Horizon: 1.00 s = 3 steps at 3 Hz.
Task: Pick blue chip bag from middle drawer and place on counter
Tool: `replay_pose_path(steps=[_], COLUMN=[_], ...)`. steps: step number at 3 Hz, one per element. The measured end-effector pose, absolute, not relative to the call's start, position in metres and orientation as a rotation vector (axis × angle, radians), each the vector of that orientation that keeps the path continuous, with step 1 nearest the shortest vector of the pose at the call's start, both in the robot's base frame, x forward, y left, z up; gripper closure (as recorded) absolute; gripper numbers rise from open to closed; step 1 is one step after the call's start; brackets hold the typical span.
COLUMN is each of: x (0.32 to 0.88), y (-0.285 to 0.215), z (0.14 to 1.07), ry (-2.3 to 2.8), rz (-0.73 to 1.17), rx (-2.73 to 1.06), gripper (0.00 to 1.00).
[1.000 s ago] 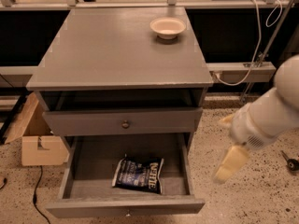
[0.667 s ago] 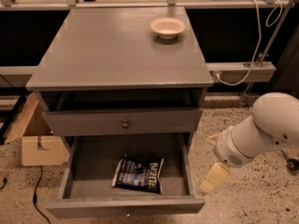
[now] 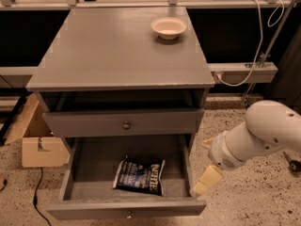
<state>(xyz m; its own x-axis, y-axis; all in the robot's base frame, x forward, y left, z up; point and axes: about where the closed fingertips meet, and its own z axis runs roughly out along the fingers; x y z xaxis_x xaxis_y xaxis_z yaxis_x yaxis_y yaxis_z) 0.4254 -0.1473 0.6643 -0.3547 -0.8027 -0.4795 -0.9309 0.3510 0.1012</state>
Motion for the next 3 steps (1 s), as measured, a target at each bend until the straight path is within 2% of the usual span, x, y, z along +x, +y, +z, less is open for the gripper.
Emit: replay_pose_path(steps=[1, 3], x=[0.447, 0.488], y=[-0.105, -0.029], z=[0.612, 0.532], ry=[2.21, 2.121], rz=[0.623, 0.716], rx=[-1.512, -1.44], gripper=[0.0, 0.0])
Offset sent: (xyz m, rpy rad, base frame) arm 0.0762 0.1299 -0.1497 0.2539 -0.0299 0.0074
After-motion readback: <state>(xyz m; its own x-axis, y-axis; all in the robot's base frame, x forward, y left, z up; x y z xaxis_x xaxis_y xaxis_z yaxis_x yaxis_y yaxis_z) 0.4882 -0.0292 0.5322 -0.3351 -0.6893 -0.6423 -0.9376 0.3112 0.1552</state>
